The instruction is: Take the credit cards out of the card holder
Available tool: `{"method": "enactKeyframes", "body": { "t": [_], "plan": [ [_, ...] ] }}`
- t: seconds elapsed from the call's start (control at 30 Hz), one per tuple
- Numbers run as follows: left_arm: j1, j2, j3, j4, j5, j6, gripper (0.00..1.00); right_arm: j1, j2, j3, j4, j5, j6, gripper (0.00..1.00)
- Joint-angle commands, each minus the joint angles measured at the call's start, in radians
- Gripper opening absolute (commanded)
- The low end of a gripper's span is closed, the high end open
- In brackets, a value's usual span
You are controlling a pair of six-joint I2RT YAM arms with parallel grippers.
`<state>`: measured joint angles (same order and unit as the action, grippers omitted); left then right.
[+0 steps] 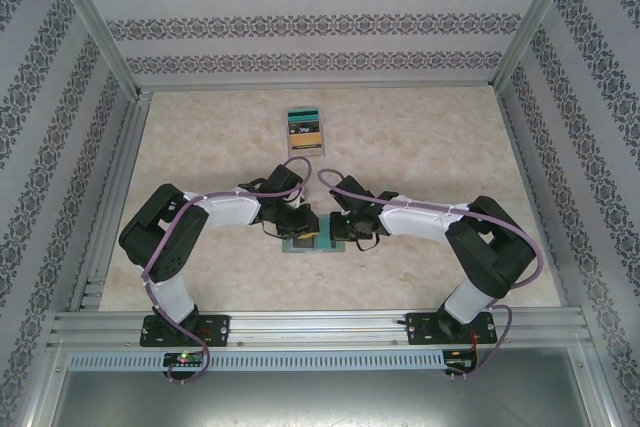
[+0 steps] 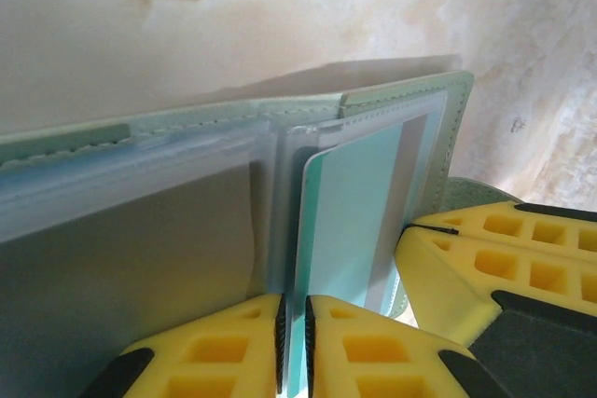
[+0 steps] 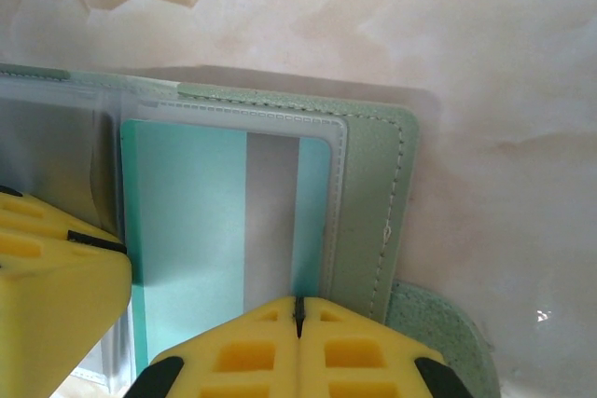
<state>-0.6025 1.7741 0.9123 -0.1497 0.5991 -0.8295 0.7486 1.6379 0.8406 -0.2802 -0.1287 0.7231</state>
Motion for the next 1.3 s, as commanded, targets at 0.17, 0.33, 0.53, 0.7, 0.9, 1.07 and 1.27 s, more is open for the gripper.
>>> {"method": "enactKeyframes", "body": {
  "t": [0.17, 0.33, 0.53, 0.7, 0.9, 1.07, 1.27],
  "plan": [
    [-0.006, 0.05, 0.0, -0.055, -0.039, 0.018, 0.2, 0.015, 0.056, -0.014, 0.03, -0.03, -0.004, 0.04],
    [-0.009, 0.059, 0.002, -0.051, -0.033, 0.017, 0.21, 0.017, 0.06, -0.007, 0.03, -0.033, -0.008, 0.04],
    [-0.028, 0.075, 0.046, -0.147, -0.095, 0.048, 0.24, 0.017, 0.059, -0.006, 0.027, -0.032, -0.007, 0.04],
    [-0.052, 0.091, 0.096, -0.229, -0.144, 0.076, 0.23, 0.017, 0.059, -0.005, 0.025, -0.031, -0.008, 0.04],
    [-0.053, 0.082, 0.087, -0.207, -0.135, 0.07, 0.13, 0.017, 0.057, -0.005, 0.022, -0.029, -0.011, 0.04],
    [-0.048, 0.07, 0.063, -0.167, -0.11, 0.065, 0.18, 0.015, 0.059, -0.009, 0.022, -0.026, -0.009, 0.04],
    [-0.027, 0.048, -0.002, -0.061, -0.057, 0.042, 0.18, 0.014, 0.062, -0.018, 0.031, -0.026, -0.005, 0.04]
  ]
}}
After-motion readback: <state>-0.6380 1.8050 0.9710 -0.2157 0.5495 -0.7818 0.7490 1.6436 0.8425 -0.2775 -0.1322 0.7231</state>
